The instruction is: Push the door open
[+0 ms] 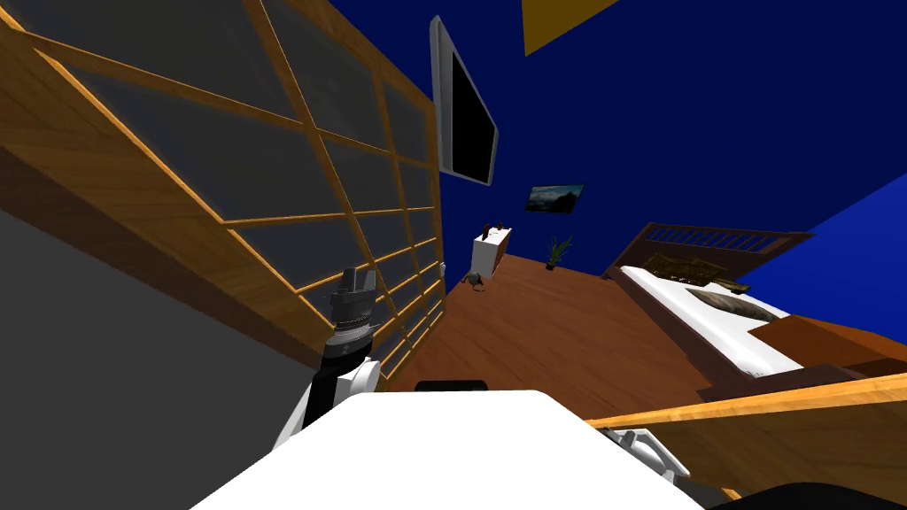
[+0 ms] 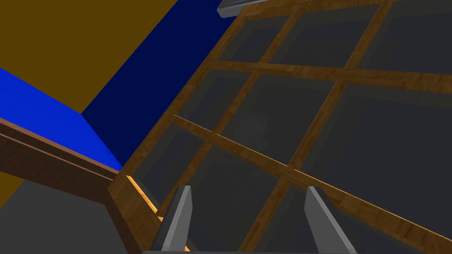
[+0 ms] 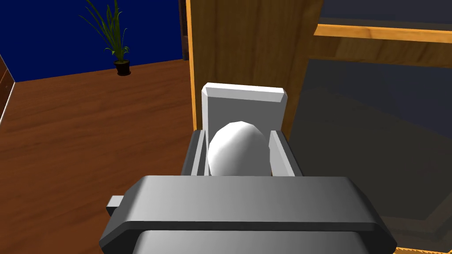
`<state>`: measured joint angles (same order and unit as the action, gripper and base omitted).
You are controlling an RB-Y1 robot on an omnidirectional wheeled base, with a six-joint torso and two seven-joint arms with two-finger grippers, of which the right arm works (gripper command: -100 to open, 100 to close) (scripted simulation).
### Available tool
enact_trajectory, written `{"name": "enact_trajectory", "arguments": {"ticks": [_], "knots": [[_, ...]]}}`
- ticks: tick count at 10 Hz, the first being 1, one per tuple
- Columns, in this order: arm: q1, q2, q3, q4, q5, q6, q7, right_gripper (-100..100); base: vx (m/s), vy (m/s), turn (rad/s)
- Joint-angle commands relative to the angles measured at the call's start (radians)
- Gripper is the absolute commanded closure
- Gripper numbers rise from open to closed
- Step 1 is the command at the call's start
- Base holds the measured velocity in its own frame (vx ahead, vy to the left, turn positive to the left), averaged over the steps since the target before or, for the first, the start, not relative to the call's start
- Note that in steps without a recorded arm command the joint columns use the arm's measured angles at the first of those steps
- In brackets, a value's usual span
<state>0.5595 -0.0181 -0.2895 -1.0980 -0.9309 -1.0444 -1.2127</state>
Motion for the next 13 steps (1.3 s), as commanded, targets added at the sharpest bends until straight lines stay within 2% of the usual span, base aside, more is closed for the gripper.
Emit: {"name": "enact_trajectory", "arguments": {"ticks": [1,3,5,6,7,8,11,13], "knots": [[0.013,-0.001,-0.017,-0.009,-0.012,-0.013,0.0,100,0.161,-0.139,-0.057],[0.015,0.017,-0.037,-0.003,-0.035,-0.016,0.001,100,0.164,-0.144,-0.06],[0.017,0.046,-0.053,0.002,-0.053,-0.019,0.002,100,0.168,-0.153,-0.064],[0.017,0.038,-0.045,0.002,-0.046,-0.014,0.0,100,0.057,-0.059,-0.019],[0.019,0.018,-0.059,0.007,-0.062,-0.019,0.0,100,0.058,-0.079,-0.043],[0.02,0.01,-0.066,0.011,-0.071,-0.021,0.0,100,0.093,-0.112,-0.041],[0.021,-0.002,-0.087,0.02,-0.097,-0.026,0.001,100,0.126,-0.154,-0.047],[0.022,0.002,-0.105,0.028,-0.121,-0.03,0.002,100,0.137,-0.21,-0.064]]}}
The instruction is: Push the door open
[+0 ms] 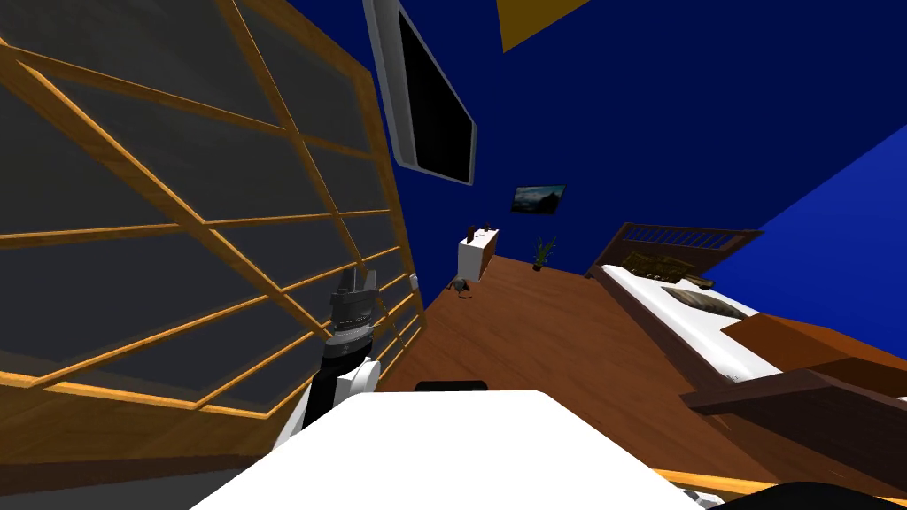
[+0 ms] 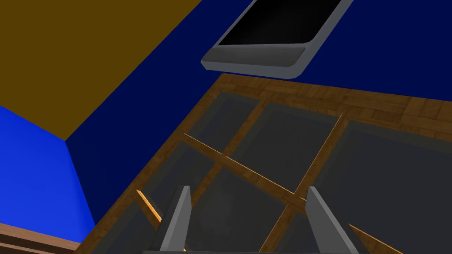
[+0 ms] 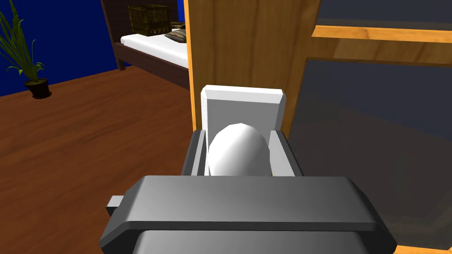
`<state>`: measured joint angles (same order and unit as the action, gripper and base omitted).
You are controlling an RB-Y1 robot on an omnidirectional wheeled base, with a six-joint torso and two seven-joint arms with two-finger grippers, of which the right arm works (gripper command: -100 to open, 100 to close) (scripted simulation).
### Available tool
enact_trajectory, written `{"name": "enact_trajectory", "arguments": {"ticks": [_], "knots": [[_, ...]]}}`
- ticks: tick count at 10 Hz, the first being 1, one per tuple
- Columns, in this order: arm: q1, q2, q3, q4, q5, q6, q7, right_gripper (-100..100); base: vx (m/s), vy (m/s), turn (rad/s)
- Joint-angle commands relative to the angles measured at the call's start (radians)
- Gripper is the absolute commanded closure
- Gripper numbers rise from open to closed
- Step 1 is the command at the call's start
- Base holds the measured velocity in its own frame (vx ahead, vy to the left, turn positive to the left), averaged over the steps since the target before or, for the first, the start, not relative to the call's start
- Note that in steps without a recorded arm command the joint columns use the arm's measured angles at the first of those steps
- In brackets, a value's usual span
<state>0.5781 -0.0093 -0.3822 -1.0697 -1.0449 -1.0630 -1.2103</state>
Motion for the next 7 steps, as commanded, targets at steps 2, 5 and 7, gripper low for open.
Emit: {"name": "enact_trajectory", "arguments": {"ticks": [2,5,7], "knots": [[0.004,0.01,-0.03,0.007,-0.028,-0.016,0.0,100,0.143,-0.202,-0.061],[0.006,0.055,-0.052,0.017,-0.056,-0.021,0.001,100,0.134,-0.151,-0.059],[0.009,0.016,-0.059,0.028,-0.066,-0.028,-0.006,100,0.06,-0.072,-0.043]]}}
